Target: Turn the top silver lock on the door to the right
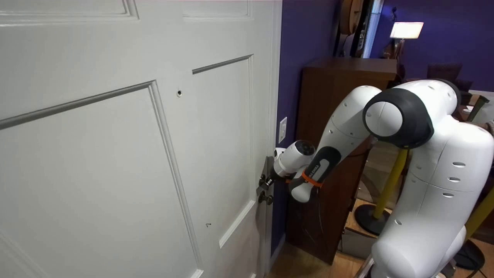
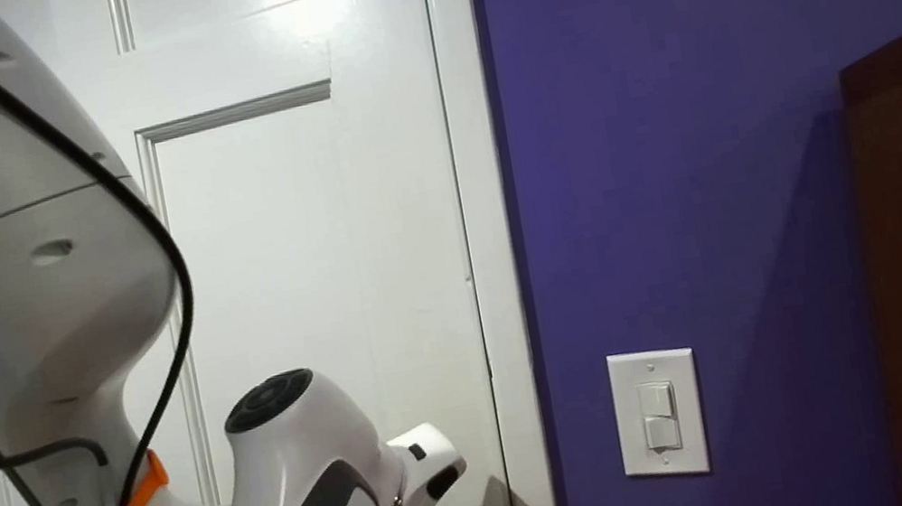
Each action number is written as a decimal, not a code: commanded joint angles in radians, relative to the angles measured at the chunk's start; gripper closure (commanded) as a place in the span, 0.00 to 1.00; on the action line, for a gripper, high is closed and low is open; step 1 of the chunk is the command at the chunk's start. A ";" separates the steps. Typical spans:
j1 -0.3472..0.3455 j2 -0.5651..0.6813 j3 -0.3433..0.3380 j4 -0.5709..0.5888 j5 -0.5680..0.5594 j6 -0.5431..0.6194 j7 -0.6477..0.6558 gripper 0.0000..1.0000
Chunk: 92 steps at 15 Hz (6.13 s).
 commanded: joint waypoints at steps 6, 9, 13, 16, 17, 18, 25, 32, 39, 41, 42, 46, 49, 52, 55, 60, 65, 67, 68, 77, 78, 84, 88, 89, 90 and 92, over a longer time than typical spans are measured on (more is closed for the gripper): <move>-0.005 0.019 -0.010 0.013 -0.004 0.019 -0.014 0.99; -0.035 0.040 0.022 0.013 -0.005 0.027 0.034 0.97; -0.159 0.099 0.145 0.014 -0.053 0.089 0.195 0.97; -0.293 0.139 0.229 0.030 -0.157 0.126 0.343 0.97; -0.336 0.149 0.254 0.035 -0.199 0.136 0.391 0.97; -0.374 0.154 0.277 0.039 -0.236 0.144 0.437 0.97; -0.434 0.091 0.308 0.011 -0.289 0.165 0.453 0.89; -0.469 0.115 0.353 0.021 -0.264 0.140 0.643 0.97; -0.562 0.156 0.433 0.036 -0.325 0.155 0.843 0.97; -0.599 0.169 0.464 0.041 -0.336 0.152 0.903 0.97; -0.618 0.173 0.481 0.041 -0.338 0.152 0.935 0.97; -0.696 0.192 0.552 0.045 -0.352 0.145 1.073 0.97; -0.765 0.219 0.612 0.051 -0.375 0.141 1.184 0.97; -0.845 0.256 0.679 0.061 -0.409 0.131 1.296 0.97; -0.929 0.284 0.748 0.068 -0.446 0.124 1.396 0.97; -0.954 0.226 0.760 0.021 -0.416 0.154 1.368 0.89; -0.954 0.227 0.759 0.023 -0.387 0.155 1.391 0.97; -0.958 0.235 0.763 0.023 -0.371 0.165 1.416 0.97; -0.962 0.240 0.767 0.023 -0.372 0.166 1.431 0.97; -0.967 0.213 0.770 0.012 -0.409 0.155 1.446 0.42; -0.971 0.209 0.772 0.010 -0.416 0.149 1.446 0.36; -0.996 0.134 0.779 -0.026 -0.468 0.145 1.390 0.00; -1.048 0.058 0.809 -0.048 -0.553 0.134 1.365 0.00; -1.065 0.046 0.821 -0.051 -0.583 0.120 1.373 0.00; -1.079 0.030 0.827 -0.053 -0.613 0.104 1.375 0.00; -1.099 -0.009 0.835 -0.060 -0.652 0.103 1.369 0.00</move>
